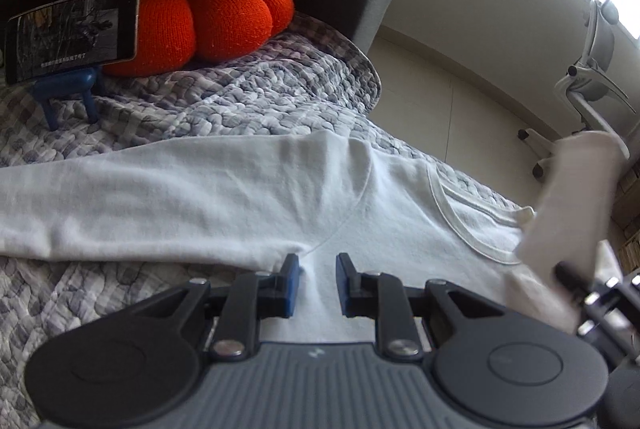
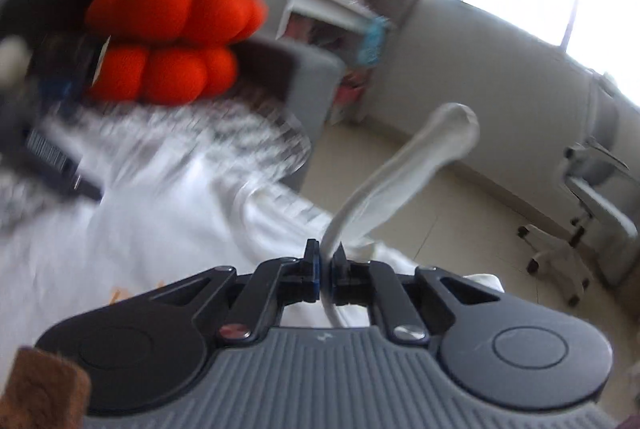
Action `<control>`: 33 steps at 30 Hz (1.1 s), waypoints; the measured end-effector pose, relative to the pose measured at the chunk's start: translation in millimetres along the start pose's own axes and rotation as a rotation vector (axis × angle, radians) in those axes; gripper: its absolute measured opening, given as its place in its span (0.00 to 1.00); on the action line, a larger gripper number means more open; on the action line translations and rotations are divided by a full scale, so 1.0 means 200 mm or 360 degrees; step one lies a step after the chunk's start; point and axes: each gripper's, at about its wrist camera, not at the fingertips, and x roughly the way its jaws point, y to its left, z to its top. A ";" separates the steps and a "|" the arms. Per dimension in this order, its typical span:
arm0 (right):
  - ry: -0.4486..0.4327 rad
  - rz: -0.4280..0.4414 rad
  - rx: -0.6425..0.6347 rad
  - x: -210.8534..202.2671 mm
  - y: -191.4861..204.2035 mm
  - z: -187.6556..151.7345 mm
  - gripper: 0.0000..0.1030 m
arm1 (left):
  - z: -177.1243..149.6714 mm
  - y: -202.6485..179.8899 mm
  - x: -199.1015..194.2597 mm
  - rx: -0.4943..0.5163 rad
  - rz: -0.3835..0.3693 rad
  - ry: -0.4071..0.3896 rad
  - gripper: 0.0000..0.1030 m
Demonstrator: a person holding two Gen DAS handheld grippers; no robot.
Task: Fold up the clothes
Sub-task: 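Fold the held sleeve across the shirt chest with the right gripper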
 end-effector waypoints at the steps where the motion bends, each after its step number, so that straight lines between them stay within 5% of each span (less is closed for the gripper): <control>1: 0.0033 0.0044 -0.0019 0.03 0.03 0.00 0.09 | 0.01 0.01 0.00 -0.0018 -0.0006 -0.0002 0.20; 10: 0.0129 0.0180 0.0076 0.02 -0.01 0.03 0.12 | 0.03 0.05 0.00 -0.0110 -0.0093 -0.0012 0.20; 17: 0.0114 0.0042 -0.0183 0.05 0.12 0.10 0.13 | 0.03 0.04 0.00 -0.0177 -0.0164 -0.0012 0.20; 19: 0.0115 -0.0002 -0.0264 0.08 0.18 0.13 0.28 | 0.03 0.04 0.00 -0.0195 -0.0170 -0.0014 0.20; 20: 0.0102 -0.0019 -0.0311 0.09 0.21 0.15 0.53 | 0.04 0.05 0.00 -0.0205 -0.0163 -0.0019 0.20; 21: 0.0080 -0.0028 -0.0363 0.09 0.23 0.15 0.62 | 0.04 0.06 0.00 -0.0214 -0.0155 -0.0024 0.20; 24: 0.0054 -0.0026 -0.0497 0.12 0.30 0.18 0.62 | 0.05 0.08 0.00 -0.0224 -0.0139 -0.0040 0.20; 28: 0.0114 0.0054 -0.0618 0.21 0.36 0.20 0.46 | 0.06 0.12 0.01 -0.0275 -0.0159 -0.0031 0.20; 30: 0.0179 0.0092 -0.0649 0.25 0.38 0.20 0.07 | 0.07 0.13 0.01 -0.0290 -0.0165 -0.0030 0.20; 33: 0.0148 0.0109 -0.0566 0.27 0.37 0.21 0.04 | 0.08 0.17 0.01 -0.0321 -0.0181 -0.0041 0.20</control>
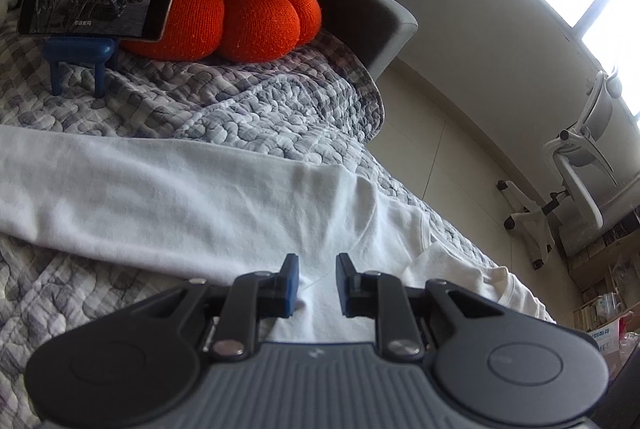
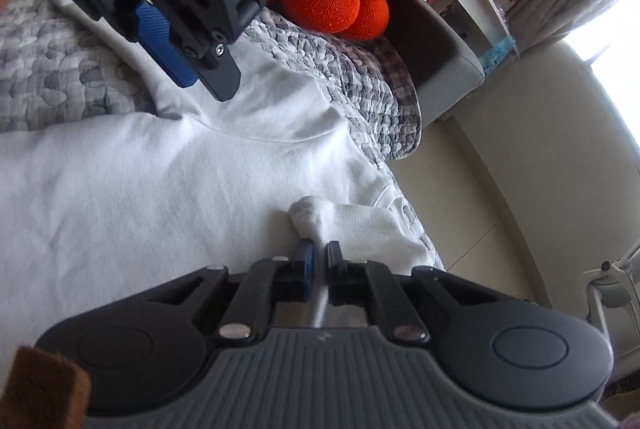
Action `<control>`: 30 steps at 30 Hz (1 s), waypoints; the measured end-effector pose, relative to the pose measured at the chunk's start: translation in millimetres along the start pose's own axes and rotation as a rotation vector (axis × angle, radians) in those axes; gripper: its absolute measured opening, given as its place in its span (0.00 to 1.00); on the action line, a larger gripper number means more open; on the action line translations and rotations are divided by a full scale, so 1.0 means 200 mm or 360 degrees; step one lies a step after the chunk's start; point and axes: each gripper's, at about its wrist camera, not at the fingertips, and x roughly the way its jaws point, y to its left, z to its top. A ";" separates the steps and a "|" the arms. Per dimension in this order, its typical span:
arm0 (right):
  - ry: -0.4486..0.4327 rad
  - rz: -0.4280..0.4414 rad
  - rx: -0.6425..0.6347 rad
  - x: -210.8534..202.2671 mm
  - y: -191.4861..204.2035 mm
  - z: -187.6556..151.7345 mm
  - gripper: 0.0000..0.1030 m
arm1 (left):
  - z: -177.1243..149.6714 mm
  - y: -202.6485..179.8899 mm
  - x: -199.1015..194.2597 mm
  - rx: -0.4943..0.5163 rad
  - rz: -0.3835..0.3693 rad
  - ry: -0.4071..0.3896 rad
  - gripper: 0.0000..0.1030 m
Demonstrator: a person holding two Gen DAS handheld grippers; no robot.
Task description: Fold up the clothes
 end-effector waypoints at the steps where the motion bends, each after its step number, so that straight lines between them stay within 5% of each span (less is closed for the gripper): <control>1: -0.0056 0.0000 0.0083 -0.02 -0.02 0.01 0.04 | 0.01 0.02 -0.01 -0.0027 -0.0015 -0.0013 0.20; 6: -0.0407 0.0052 0.0557 -0.16 -0.11 0.09 0.04 | 0.06 0.10 -0.05 -0.0159 -0.0085 -0.0067 0.24; 16: -0.0239 0.0330 0.0383 -0.11 0.08 0.09 0.08 | 0.05 0.14 0.04 -0.0225 -0.0221 0.0118 0.29; 23: -0.0297 0.0456 0.0589 -0.29 -0.15 -0.01 0.15 | 0.03 0.06 0.09 -0.0074 -0.0190 0.0146 0.29; 26: -0.0285 0.0340 0.0852 -0.33 -0.42 -0.16 0.15 | 0.04 0.03 0.11 0.0024 -0.0162 0.0113 0.28; 30: -0.0103 0.0062 0.1279 -0.28 -0.82 -0.48 0.15 | 0.07 -0.01 0.14 0.0109 -0.0150 0.0080 0.28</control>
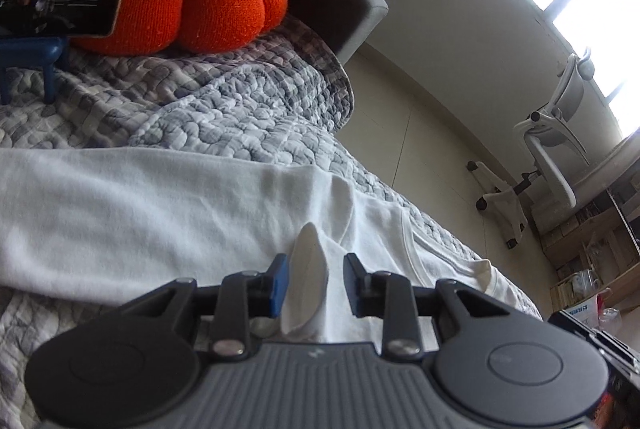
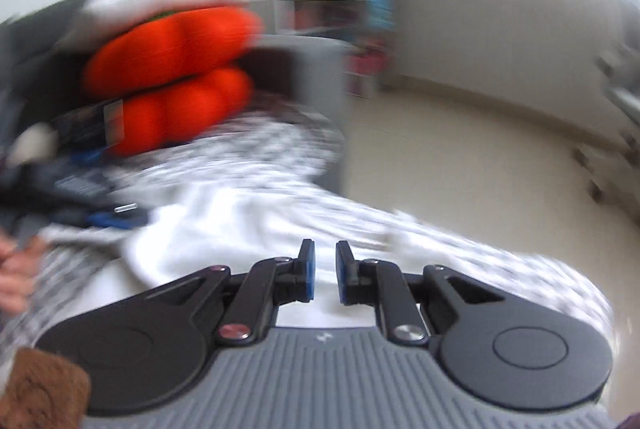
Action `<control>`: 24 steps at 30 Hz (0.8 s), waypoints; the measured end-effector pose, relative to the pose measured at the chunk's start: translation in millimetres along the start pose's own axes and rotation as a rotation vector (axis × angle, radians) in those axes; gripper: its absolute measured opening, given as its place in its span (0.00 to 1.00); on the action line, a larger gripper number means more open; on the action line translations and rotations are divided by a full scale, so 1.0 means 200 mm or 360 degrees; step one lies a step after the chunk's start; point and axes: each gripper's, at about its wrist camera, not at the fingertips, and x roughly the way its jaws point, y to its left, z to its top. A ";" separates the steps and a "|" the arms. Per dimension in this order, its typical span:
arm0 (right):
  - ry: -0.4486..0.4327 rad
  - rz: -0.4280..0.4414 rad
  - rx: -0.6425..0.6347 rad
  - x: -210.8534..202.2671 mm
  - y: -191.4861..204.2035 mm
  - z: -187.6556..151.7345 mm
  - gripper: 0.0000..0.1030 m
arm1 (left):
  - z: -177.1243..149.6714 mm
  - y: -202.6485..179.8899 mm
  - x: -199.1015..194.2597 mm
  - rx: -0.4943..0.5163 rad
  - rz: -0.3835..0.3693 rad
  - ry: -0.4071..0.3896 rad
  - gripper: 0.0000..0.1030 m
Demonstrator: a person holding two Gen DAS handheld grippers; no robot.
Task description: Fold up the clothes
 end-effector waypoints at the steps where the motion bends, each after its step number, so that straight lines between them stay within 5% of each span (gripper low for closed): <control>1: 0.0024 -0.0066 0.0082 0.01 -0.11 -0.01 0.16 | 0.00 -0.01 0.02 0.0021 0.0021 0.0000 0.28; 6: 0.0163 -0.0159 0.0310 0.08 -0.33 -0.14 0.17 | -0.03 -0.08 0.12 0.0159 0.0083 0.0034 0.28; 8: 0.0185 -0.0148 0.0319 0.10 -0.33 -0.19 0.17 | -0.04 -0.11 0.12 0.0245 0.0124 0.0006 0.17; 13: 0.0038 -0.0200 0.0299 0.10 -0.31 -0.18 0.00 | -0.05 -0.15 0.10 0.0347 0.0193 -0.0106 0.06; 18: -0.0014 -0.0252 0.0254 0.06 -0.33 -0.15 0.00 | -0.02 -0.15 0.02 0.0360 0.0202 -0.0264 0.06; 21: 0.0054 -0.0197 0.0272 0.03 -0.33 -0.19 0.13 | -0.02 -0.13 0.04 0.0349 0.0204 -0.0258 0.06; 24: 0.0089 -0.0113 0.0241 -0.05 -0.28 -0.26 0.13 | -0.02 -0.13 0.06 0.0354 0.0201 -0.0244 0.06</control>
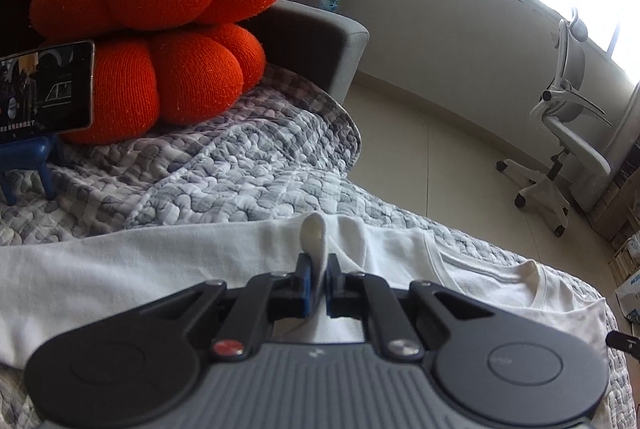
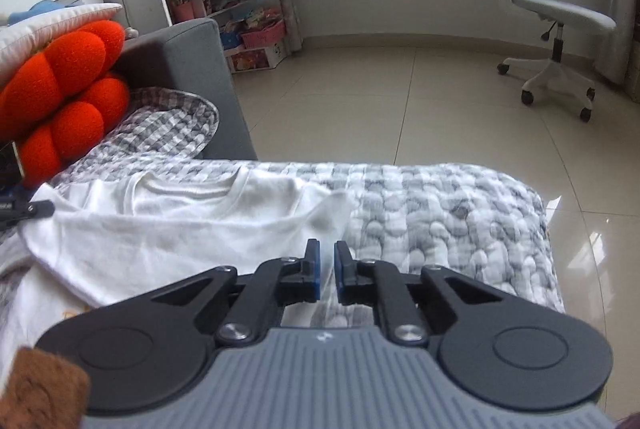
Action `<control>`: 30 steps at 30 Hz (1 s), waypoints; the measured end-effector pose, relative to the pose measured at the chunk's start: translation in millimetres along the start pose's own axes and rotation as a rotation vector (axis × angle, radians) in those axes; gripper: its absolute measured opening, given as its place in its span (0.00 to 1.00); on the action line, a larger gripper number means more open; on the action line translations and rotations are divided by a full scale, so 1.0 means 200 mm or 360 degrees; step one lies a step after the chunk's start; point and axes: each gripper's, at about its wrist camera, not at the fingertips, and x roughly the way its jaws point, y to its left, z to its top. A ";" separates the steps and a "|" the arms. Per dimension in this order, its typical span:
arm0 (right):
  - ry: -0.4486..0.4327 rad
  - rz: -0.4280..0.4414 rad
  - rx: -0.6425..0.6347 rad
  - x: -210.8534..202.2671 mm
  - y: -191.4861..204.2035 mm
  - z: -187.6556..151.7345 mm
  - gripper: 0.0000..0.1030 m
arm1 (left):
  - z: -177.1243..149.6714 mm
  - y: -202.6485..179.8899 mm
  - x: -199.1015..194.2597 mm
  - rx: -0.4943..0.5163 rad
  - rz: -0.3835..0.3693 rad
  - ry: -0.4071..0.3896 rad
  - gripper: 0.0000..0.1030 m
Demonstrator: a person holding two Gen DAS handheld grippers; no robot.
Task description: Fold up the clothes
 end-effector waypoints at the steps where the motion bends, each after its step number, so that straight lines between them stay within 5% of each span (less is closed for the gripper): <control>1: 0.0000 0.0019 -0.0059 -0.03 0.01 -0.03 0.13 | 0.00 0.00 0.00 -0.0002 0.0000 -0.0004 0.06; 7: 0.0101 0.0031 -0.0255 -0.05 0.07 -0.18 0.10 | 0.01 0.02 -0.02 -0.0061 -0.0038 -0.0033 0.06; 15: -0.0009 0.0071 0.0035 -0.05 -0.03 -0.02 0.14 | 0.02 0.02 -0.04 -0.0099 -0.0066 -0.0049 0.06; 19: 0.0063 0.0048 0.0159 0.15 -0.07 0.13 0.15 | 0.01 0.01 -0.03 -0.0092 -0.0065 -0.0044 0.06; 22: 0.0075 -0.0001 0.0084 0.21 -0.04 0.17 0.15 | 0.02 0.02 -0.03 -0.0108 -0.0060 -0.0047 0.06; 23: 0.0075 -0.0018 0.0051 0.22 -0.03 0.18 0.05 | 0.02 0.03 -0.04 -0.0113 -0.0058 -0.0047 0.06; 30: 0.0011 -0.0211 -0.0184 0.24 0.01 0.17 0.04 | 0.02 0.00 -0.05 -0.0107 -0.0040 -0.0086 0.06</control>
